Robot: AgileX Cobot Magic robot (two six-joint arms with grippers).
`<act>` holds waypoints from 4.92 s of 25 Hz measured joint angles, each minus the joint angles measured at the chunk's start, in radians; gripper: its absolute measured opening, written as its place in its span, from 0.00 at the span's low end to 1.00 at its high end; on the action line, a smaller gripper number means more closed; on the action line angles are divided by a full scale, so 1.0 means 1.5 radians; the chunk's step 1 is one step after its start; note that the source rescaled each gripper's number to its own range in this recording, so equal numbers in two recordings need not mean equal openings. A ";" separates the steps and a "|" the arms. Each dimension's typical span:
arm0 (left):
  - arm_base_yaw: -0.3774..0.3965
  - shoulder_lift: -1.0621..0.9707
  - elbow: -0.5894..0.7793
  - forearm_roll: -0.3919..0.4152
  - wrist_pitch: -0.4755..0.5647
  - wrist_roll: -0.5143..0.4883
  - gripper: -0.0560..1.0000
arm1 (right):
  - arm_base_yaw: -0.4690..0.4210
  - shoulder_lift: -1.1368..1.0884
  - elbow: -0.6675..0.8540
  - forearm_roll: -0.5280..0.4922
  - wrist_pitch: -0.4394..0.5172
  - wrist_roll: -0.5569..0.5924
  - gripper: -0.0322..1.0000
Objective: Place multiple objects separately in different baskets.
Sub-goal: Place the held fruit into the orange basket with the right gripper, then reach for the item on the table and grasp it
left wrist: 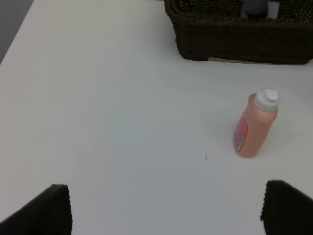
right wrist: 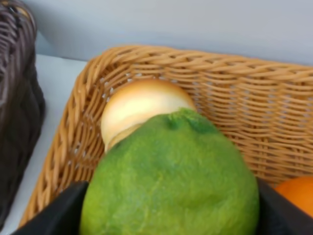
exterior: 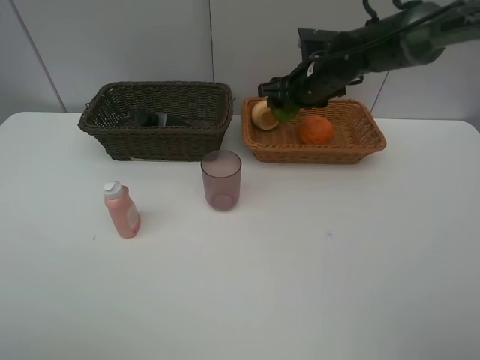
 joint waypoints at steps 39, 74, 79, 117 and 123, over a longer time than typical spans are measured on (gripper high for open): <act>0.000 0.000 0.000 0.000 0.000 0.000 1.00 | 0.047 -0.154 0.000 0.001 0.374 -0.082 0.98; 0.000 0.000 0.000 0.000 0.000 0.000 1.00 | -0.078 -0.503 0.258 0.003 0.487 -0.077 0.98; 0.000 0.000 0.000 0.000 0.000 0.000 1.00 | -0.115 -0.697 0.349 0.001 0.489 -0.071 0.98; 0.000 0.000 0.000 0.000 0.000 0.000 1.00 | -0.115 -1.399 0.645 0.069 0.530 -0.113 0.98; 0.000 0.000 0.000 0.000 0.000 0.000 1.00 | -0.115 -1.399 0.645 0.068 0.530 -0.150 0.98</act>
